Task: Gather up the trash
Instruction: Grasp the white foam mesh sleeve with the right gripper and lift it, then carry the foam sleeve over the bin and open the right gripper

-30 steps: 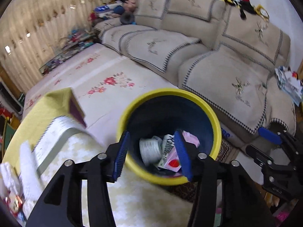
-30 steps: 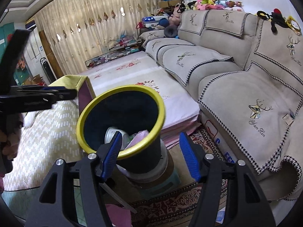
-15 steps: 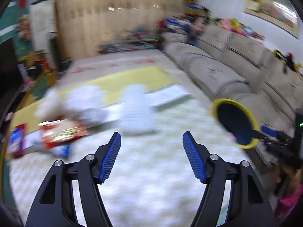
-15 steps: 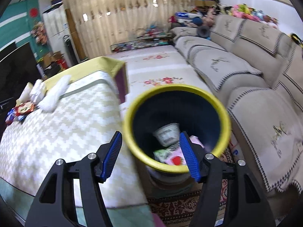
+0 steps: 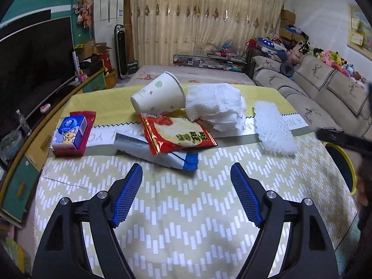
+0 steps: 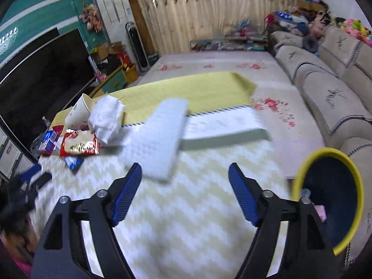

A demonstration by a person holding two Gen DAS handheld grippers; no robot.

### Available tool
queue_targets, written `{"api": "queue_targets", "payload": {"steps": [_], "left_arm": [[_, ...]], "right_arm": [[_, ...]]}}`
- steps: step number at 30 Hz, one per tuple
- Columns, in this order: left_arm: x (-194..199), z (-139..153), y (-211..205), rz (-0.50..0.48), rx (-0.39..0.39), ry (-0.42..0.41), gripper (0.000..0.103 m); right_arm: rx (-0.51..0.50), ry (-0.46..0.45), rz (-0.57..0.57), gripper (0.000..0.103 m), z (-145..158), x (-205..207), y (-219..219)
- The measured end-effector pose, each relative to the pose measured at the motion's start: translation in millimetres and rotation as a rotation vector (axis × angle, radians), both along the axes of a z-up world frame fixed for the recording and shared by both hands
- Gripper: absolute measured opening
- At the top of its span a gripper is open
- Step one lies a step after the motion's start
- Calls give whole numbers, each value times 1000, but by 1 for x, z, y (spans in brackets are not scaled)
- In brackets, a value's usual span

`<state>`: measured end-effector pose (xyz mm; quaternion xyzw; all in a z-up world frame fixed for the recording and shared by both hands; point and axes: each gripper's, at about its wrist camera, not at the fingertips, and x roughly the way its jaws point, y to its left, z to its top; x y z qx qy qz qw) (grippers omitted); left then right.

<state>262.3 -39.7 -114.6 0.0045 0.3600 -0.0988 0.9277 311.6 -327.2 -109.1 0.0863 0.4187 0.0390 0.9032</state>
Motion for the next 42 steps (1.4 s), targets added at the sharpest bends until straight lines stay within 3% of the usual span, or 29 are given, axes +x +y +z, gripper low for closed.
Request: {"api": "queue_targets", "payload": {"steps": [7,14,16,18,20,21,22,31,37,42], "left_arm": [[-5,-5,-4,3,-6,5,80],[-6,-13,-9,-13,-18,33,80],[-6,-15,-12,-21,-16,35,80],[-6,-16,-14,-29,-15,38,80],[-6,-17,-17,-35,-13,39,81],[-6,-17,-17,-36,-12,39,81],[-6,-18,-18,-37,-10,38,81],[-5,-20,-19,-34,-10,39,81],[-5,-21,-21,-37,0,38,82],[-7,-20,-22,-45,4,32,86]], "right_arm": [[-8,105,-58,87,-22,68,21],[-70,161,-80,85,-42,86,39],[-93,153,-71,75,-44,86,44],[-89,143,-46,51,-43,83,48],[-91,125,-32,34,-38,77,50],[-100,110,-31,16,-35,75,51],[-99,97,-28,11,-31,71,50],[-1,-23,-67,11,-2,3,3],[-36,-74,-267,11,6,-54,-83],[-40,-53,-447,12,-3,-82,-161]]}}
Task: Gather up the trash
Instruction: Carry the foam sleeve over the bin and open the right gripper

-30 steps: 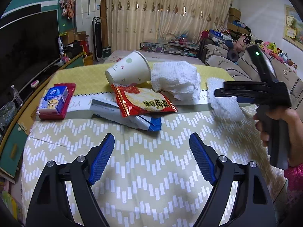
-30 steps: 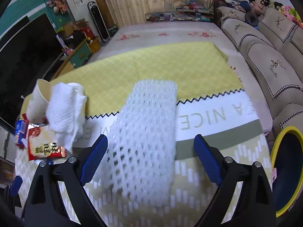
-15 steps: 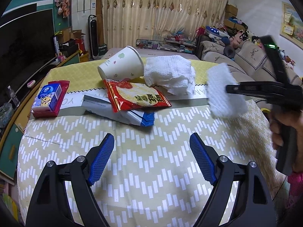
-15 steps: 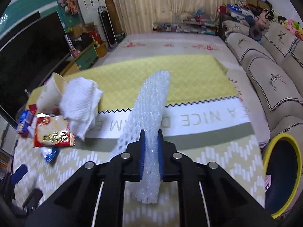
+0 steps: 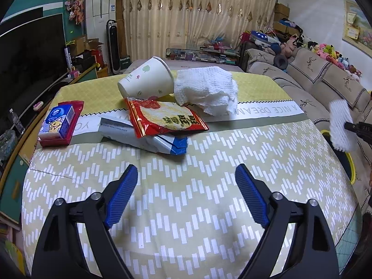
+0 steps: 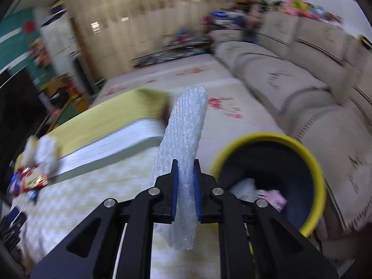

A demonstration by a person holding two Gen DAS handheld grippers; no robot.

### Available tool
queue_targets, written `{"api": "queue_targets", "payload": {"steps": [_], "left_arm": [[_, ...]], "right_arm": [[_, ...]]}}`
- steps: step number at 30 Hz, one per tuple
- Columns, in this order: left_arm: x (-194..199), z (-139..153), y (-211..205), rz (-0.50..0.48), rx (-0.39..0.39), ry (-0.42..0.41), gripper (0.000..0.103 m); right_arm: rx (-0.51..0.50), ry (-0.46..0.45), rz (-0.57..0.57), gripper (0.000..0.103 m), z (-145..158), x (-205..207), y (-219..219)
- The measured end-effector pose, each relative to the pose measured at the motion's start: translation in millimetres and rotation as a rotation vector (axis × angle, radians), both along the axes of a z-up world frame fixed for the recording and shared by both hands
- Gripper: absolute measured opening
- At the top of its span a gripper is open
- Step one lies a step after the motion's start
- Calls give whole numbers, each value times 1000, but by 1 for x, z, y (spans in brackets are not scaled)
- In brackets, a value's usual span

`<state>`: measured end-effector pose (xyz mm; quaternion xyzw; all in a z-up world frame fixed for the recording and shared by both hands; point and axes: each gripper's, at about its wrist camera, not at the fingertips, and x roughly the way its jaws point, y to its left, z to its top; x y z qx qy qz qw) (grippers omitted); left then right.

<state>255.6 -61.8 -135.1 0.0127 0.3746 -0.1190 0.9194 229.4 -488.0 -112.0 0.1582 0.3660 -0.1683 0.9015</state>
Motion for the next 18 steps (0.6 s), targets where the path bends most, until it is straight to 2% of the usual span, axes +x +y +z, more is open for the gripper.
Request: {"api": "queue_targets", "payload": {"steps": [4,8,10,11,12,18], "left_arm": [[0,-1,-3,-12,8,3,86],[0,-3,-5,-21,15,8,86],[1,-4,-5,-22,13,11,86],[1,-4,-6,-22,13,11,86],[1,-4,-6,-22,12,13,86],[5,-9,-9,-32,15,33,86]], "right_arm": [[-2,38,-96,12,-17,-10,-40],[-4,86,-150,14,-39,-9,-61],[8,95,-168,24,-46,-10,-67],[15,94,-174,35,-49,-9,-68],[17,95,-180,39,-52,-7,-69],[18,76,-155,43,-51,-8,-54]]}}
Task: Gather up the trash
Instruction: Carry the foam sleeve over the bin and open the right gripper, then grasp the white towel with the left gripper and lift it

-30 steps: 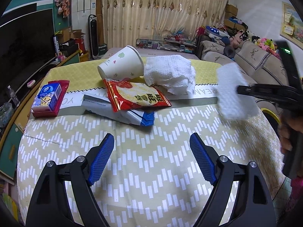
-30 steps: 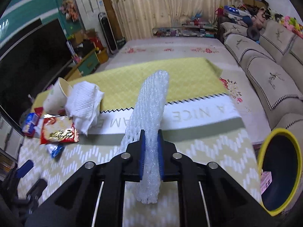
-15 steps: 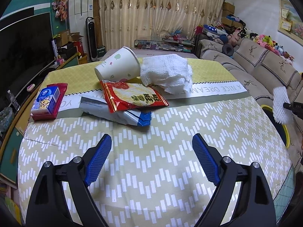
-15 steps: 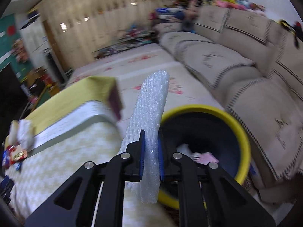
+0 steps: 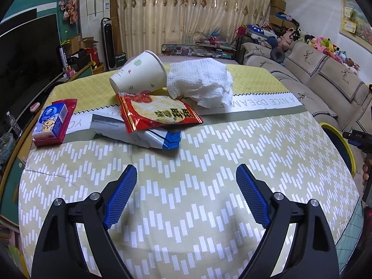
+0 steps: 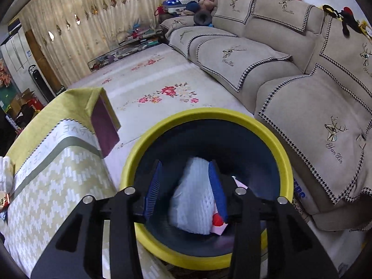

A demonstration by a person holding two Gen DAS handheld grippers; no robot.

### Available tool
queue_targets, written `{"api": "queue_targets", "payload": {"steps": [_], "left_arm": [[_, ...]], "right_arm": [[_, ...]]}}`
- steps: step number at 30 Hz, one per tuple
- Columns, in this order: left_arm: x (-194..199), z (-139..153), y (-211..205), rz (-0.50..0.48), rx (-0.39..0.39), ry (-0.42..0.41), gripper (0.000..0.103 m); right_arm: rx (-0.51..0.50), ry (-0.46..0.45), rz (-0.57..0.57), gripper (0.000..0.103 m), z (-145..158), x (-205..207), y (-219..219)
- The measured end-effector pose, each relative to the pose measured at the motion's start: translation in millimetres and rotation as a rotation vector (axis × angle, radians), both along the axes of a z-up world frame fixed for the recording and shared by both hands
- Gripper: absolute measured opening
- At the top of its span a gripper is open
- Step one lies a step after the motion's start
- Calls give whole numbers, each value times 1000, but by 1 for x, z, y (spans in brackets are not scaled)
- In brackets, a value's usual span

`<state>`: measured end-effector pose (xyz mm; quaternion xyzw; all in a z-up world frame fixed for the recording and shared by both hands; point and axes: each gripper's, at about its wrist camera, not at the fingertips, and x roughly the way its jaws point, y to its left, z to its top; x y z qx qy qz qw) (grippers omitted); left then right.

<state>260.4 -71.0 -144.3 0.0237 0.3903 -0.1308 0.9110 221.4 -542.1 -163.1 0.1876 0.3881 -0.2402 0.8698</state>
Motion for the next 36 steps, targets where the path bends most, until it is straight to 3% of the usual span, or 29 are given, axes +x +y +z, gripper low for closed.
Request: {"api": "queue_targets", "payload": {"steps": [9,16,19,24,29,36], "left_arm": [[4,6,-1,10,-4,25,86],[23,34,-6,-18,0,46,86],[39,45,-16,-29,37,29,84],[79,47,-37,-65,54,62,69],[123,39,-54,-76,55,102,69],[154,25,-68,-95,61,150,46]], "right_arm": [[-15,-63,118,50,23,-11,51],[-16,-111,262,52,26,-19,103],[-28,-110,300,53,21,-18,120],[-5,-104,319,54,15,-14,128],[6,-83,310,54,11,-11,127],[36,-66,311,54,6,-8,123]]}}
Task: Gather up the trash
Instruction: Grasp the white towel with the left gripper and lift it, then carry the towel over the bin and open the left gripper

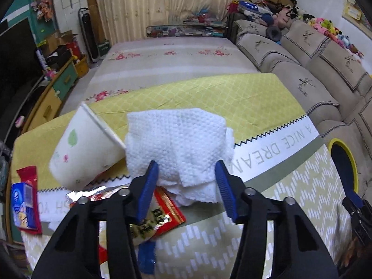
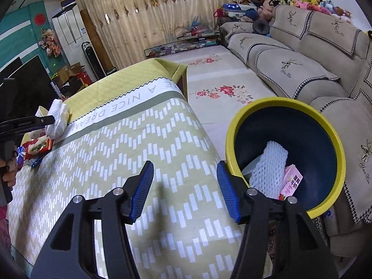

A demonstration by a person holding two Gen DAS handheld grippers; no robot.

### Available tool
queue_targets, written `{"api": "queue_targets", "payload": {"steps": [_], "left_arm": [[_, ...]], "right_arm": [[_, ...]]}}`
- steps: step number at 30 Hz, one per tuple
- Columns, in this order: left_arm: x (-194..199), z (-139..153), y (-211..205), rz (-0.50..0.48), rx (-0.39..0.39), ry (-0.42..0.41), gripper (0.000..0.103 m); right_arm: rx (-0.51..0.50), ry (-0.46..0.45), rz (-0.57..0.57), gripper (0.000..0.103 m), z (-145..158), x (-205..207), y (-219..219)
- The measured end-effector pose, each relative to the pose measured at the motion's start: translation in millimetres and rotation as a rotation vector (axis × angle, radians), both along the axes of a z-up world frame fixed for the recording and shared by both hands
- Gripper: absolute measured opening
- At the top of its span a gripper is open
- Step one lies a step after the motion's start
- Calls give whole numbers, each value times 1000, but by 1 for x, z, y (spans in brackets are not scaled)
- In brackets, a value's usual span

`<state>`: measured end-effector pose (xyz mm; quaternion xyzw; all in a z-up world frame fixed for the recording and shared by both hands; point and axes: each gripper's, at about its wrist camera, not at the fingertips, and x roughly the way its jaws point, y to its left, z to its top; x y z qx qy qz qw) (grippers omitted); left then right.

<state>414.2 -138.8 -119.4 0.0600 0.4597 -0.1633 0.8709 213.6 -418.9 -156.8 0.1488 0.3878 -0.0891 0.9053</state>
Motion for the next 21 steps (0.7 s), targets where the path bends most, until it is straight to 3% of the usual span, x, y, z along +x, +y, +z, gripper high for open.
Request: {"api": "queue_targets", "payload": {"steps": [4,6,10,21], "left_arm": [[-1,4,-7,-22,18,-11,27],[-5,10,-8,-38,24,-22,8],[-19,27,-10,-65,27,-50,7],[-77,108,-14,-114,-20,-110,6]], "right_arm": [[19,12,2,54,-3,2,-2],[24,10,1,54,-3,1,-3],[24,6,3,54,-3,1,-3],[13,-47,0,54,4,-7,-3]]}}
